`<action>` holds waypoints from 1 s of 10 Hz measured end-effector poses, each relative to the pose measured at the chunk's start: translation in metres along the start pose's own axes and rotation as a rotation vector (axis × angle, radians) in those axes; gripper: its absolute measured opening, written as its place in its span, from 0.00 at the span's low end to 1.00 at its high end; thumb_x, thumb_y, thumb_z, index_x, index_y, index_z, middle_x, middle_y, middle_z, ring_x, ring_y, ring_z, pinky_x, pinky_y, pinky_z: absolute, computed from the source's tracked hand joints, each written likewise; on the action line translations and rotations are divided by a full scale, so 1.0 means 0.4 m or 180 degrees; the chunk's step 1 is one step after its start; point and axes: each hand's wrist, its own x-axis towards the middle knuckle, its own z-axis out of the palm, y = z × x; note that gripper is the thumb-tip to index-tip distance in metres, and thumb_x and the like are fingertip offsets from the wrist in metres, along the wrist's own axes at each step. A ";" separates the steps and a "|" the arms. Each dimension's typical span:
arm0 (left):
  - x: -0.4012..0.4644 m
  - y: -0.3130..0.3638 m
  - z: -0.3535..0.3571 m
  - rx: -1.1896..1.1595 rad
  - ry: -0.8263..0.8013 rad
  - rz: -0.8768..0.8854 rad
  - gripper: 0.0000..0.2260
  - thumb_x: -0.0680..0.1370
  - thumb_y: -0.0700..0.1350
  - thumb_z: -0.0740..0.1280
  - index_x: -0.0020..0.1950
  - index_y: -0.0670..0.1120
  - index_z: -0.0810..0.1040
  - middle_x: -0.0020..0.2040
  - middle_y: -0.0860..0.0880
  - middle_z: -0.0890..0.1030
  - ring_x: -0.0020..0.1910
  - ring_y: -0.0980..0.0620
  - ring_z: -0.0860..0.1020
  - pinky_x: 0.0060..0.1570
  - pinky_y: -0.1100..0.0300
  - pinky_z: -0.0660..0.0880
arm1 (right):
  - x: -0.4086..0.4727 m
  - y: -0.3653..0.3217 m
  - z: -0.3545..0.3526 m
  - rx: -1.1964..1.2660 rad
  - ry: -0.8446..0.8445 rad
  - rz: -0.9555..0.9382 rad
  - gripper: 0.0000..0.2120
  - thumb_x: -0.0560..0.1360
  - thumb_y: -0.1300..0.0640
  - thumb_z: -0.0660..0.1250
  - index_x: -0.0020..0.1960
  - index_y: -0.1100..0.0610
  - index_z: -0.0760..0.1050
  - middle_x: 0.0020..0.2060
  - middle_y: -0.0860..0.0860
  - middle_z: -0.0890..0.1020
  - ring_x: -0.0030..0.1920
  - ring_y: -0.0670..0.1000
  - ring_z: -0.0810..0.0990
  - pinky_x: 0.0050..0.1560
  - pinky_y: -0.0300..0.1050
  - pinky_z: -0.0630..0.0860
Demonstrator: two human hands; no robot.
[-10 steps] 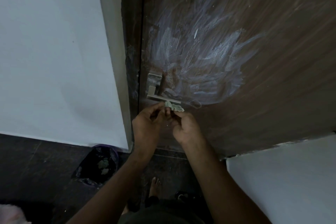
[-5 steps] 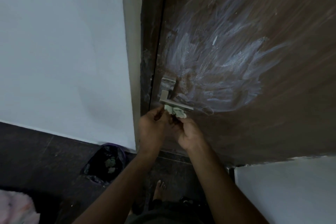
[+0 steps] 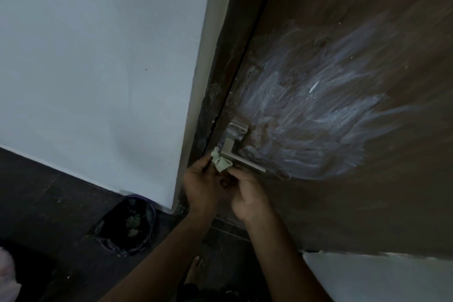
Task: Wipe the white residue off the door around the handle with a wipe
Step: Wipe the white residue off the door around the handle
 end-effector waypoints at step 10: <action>0.088 0.052 -0.013 0.1119 0.0123 0.1175 0.09 0.74 0.34 0.73 0.52 0.44 0.86 0.46 0.56 0.85 0.41 0.69 0.80 0.47 0.80 0.72 | -0.095 0.082 -0.012 -0.2463 0.0515 -0.1446 0.15 0.75 0.66 0.67 0.45 0.47 0.84 0.39 0.46 0.87 0.32 0.41 0.81 0.31 0.33 0.73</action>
